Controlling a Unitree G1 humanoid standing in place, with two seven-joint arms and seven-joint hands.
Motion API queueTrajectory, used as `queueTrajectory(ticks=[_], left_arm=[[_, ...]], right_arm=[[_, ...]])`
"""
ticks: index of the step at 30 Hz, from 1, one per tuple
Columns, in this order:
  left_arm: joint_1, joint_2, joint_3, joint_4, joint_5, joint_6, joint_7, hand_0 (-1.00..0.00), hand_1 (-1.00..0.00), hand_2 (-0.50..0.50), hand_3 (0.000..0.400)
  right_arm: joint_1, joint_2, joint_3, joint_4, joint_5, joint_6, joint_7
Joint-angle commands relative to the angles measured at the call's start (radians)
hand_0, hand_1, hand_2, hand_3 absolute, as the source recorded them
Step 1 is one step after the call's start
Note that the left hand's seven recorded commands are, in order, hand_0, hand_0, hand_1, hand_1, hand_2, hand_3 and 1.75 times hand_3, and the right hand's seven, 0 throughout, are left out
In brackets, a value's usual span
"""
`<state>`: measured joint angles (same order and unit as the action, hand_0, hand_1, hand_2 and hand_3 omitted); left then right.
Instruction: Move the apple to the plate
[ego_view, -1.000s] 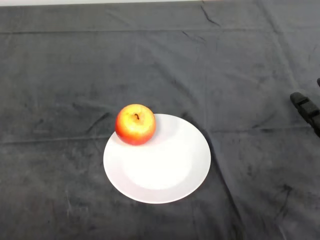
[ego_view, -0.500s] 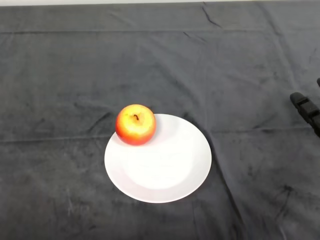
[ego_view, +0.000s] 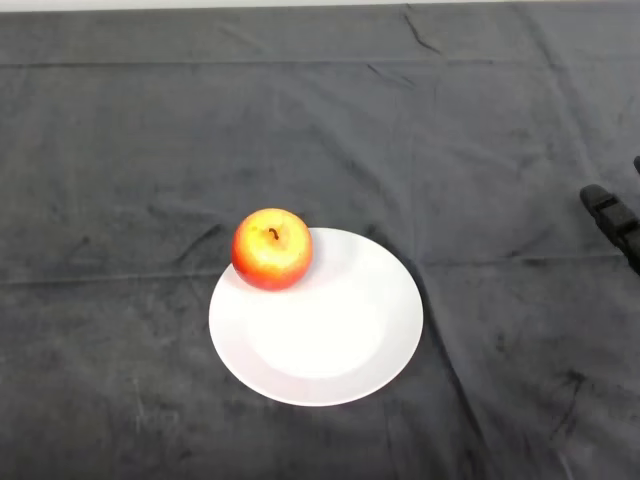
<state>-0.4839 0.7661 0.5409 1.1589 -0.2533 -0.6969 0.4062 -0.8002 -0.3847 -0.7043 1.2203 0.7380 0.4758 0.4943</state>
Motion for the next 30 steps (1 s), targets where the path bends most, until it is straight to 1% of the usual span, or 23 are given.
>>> queueTrajectory(ticks=[1,9,20,30], left_arm=[[-0.019,0.088,0.026,0.045,0.015,-0.027,0.011,0.00,0.00,0.00,0.000],[-0.027,0.079,0.020,0.050,0.025,-0.029,0.012,0.00,0.00,0.00,0.000],[-0.030,0.080,0.024,0.055,0.023,-0.023,-0.011,0.00,0.00,0.00,0.000],[-0.033,0.078,0.027,0.057,0.022,-0.021,-0.020,0.00,0.00,0.00,0.000]], right_arm=[[-0.050,-0.022,-0.0322,0.004,0.0005,0.000,0.0072],[-0.051,-0.022,-0.0325,0.006,0.0000,0.000,0.0081],[-0.052,-0.023,-0.0329,0.007,-0.0008,-0.001,0.0090],[-0.052,-0.023,-0.0332,0.008,-0.0015,-0.001,0.0096]])
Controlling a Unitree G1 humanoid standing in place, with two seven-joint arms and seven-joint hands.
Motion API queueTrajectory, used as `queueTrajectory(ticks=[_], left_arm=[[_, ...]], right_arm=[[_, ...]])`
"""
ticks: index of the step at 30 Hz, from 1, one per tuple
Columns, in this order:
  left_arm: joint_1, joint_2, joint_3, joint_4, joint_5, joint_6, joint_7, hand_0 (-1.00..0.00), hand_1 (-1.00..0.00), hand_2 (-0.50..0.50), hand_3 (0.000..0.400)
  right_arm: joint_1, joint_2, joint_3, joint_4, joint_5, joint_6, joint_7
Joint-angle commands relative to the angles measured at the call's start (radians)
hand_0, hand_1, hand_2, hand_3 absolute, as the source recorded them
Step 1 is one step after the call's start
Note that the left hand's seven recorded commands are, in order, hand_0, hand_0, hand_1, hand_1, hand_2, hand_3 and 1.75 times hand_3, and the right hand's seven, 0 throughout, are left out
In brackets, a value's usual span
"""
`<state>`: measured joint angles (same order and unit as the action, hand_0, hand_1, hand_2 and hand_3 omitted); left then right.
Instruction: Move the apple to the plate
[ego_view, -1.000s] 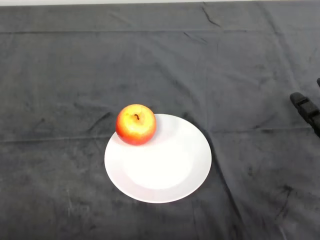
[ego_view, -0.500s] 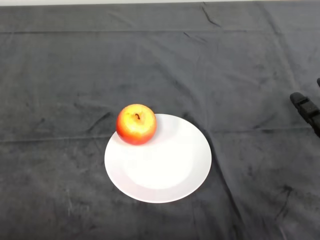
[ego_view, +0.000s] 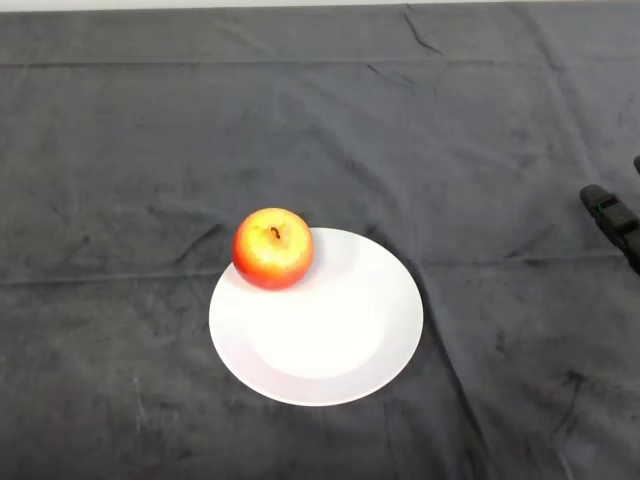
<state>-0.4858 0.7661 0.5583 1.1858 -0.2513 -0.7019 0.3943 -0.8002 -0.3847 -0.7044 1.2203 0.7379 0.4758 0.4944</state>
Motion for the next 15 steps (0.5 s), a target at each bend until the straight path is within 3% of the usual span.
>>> queueTrajectory(ticks=[1,15], left_arm=[[-0.032,0.078,0.010,0.030,0.020,-0.016,-0.009,0.00,0.00,0.00,0.000],[-0.035,0.077,0.013,0.032,0.022,-0.013,-0.014,0.00,0.00,0.00,0.000]], right_arm=[[-0.052,-0.023,-0.0332,0.008,-0.0015,-0.001,0.0096],[-0.052,-0.023,-0.0337,0.009,-0.0023,-0.001,0.0101]])
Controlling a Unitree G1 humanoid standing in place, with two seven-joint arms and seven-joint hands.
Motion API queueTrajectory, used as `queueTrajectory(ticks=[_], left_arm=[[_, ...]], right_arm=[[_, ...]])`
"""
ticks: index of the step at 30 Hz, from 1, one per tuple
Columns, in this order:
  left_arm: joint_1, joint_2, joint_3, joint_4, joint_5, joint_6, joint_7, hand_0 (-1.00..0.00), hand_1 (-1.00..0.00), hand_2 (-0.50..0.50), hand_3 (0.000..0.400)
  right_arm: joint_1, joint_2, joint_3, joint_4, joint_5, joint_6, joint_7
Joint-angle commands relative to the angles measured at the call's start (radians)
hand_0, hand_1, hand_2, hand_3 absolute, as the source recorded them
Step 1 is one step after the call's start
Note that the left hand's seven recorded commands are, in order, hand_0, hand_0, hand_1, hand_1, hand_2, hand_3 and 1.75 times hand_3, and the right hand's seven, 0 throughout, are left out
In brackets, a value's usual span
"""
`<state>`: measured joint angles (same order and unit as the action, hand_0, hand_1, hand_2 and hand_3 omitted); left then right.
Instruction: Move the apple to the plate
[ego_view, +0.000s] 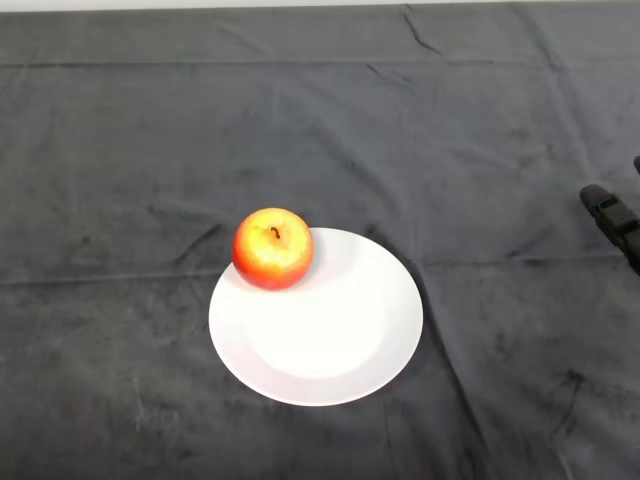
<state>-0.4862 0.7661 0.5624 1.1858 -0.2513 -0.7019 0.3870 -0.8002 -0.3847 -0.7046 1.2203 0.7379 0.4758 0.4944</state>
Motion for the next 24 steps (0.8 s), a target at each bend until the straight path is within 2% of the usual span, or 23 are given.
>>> queueTrajectory(ticks=[1,24], left_arm=[[-0.035,0.076,0.009,0.032,0.022,-0.013,-0.007,0.00,0.00,0.00,0.000],[-0.035,0.070,0.009,0.033,0.030,-0.012,-0.009,0.00,0.00,0.00,0.000]], right_arm=[[-0.052,-0.023,-0.0335,0.009,-0.0023,-0.001,0.0101],[-0.052,-0.023,-0.0342,0.009,-0.0033,-0.001,0.0105]])
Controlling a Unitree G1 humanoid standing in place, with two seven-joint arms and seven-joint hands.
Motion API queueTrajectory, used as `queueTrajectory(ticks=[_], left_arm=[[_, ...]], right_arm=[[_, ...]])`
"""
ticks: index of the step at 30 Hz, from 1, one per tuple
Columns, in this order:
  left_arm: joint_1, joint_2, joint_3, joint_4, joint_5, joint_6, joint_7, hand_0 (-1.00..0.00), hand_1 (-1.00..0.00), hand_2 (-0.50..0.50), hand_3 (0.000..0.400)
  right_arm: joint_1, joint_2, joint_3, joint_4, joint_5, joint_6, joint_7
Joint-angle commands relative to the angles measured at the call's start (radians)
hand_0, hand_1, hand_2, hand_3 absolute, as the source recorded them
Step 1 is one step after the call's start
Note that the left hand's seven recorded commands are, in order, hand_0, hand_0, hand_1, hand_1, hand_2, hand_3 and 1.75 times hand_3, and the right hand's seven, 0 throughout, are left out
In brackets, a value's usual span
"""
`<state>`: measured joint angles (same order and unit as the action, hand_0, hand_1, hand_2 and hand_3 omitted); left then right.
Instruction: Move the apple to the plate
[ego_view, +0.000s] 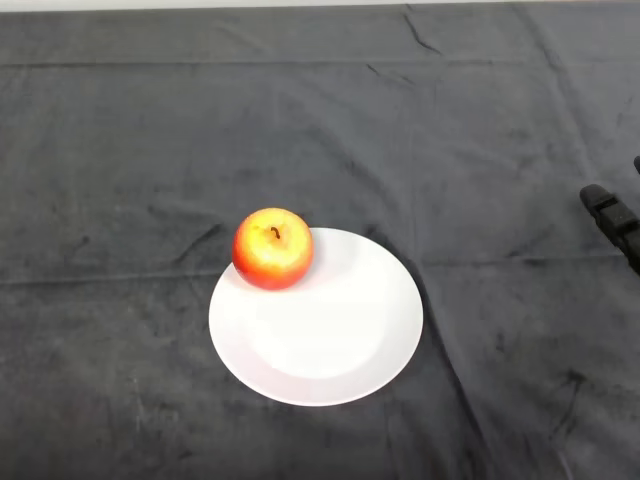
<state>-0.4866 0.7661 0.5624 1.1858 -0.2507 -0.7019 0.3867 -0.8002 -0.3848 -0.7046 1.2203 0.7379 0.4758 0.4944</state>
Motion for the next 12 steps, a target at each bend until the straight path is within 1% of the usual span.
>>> queueTrajectory(ticks=[1,12], left_arm=[[-0.035,0.069,0.009,0.033,0.029,-0.011,-0.009,0.00,0.00,0.00,0.000],[-0.036,0.068,0.009,0.032,0.032,-0.010,-0.010,0.00,0.00,0.00,0.000]], right_arm=[[-0.052,-0.023,-0.0342,0.009,-0.0033,-0.001,0.0105],[-0.052,-0.023,-0.0345,0.009,-0.0037,-0.001,0.0106]])
